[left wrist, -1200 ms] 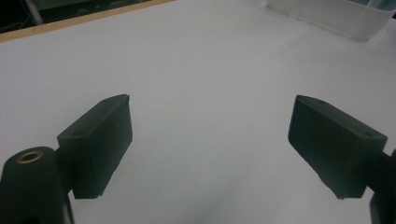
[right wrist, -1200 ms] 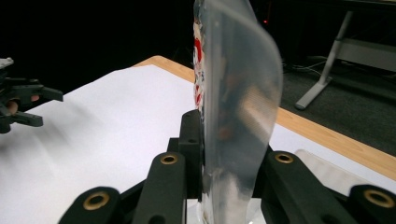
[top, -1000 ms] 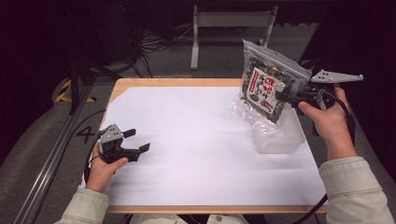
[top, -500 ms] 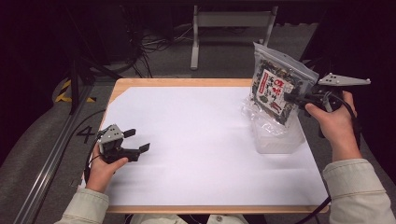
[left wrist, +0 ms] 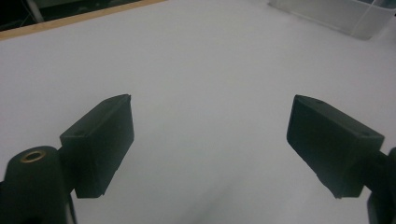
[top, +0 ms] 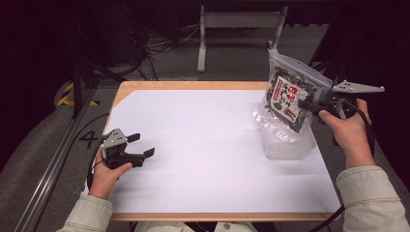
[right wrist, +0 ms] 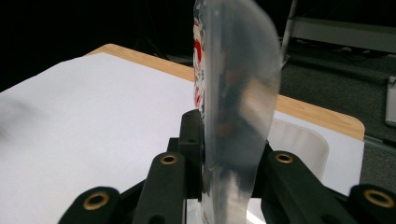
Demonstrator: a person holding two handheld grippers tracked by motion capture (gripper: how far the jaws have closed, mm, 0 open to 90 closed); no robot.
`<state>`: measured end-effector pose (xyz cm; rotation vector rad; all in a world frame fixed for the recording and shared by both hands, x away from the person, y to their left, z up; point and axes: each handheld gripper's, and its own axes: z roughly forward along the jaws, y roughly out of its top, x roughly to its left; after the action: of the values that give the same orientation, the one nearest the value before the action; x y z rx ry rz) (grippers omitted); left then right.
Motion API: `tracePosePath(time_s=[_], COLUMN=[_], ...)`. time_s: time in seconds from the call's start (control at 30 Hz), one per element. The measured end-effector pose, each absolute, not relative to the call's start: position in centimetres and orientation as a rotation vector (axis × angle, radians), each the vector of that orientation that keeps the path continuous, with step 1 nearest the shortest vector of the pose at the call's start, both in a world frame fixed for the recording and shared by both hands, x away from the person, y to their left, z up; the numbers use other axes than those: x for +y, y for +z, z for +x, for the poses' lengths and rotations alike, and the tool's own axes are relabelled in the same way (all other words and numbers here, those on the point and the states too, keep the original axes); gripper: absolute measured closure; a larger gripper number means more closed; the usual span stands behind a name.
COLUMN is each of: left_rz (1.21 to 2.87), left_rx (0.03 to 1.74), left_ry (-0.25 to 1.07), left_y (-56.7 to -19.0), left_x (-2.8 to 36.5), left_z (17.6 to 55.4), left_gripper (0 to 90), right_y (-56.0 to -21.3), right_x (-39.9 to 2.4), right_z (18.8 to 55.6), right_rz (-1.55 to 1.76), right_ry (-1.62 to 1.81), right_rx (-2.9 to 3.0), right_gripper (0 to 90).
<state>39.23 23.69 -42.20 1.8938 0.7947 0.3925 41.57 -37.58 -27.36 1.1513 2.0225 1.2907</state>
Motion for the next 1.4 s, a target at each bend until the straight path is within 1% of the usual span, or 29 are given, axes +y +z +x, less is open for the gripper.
tracePosePath(time_s=[0.67,1.2,1.4], left_rz=[1.9,1.905,1.9], left_rx=[0.797,0.795,0.798], left_ry=[0.387,0.391,0.388], left_y=[-42.2,-42.2,-42.2], left_x=[23.6,23.6,23.6], left_z=[39.2,39.2,39.2], left_gripper=[15.6,15.7,15.7], right_y=[-29.8,-30.0,-31.1], right_x=[-39.1,-38.8,-38.4], right_z=[42.1,42.2,42.4], right_rz=[1.196,1.168,1.15], right_ry=[1.274,1.224,1.158], right_rx=[1.996,2.018,2.066], right_gripper=[76.1,76.2,76.1])
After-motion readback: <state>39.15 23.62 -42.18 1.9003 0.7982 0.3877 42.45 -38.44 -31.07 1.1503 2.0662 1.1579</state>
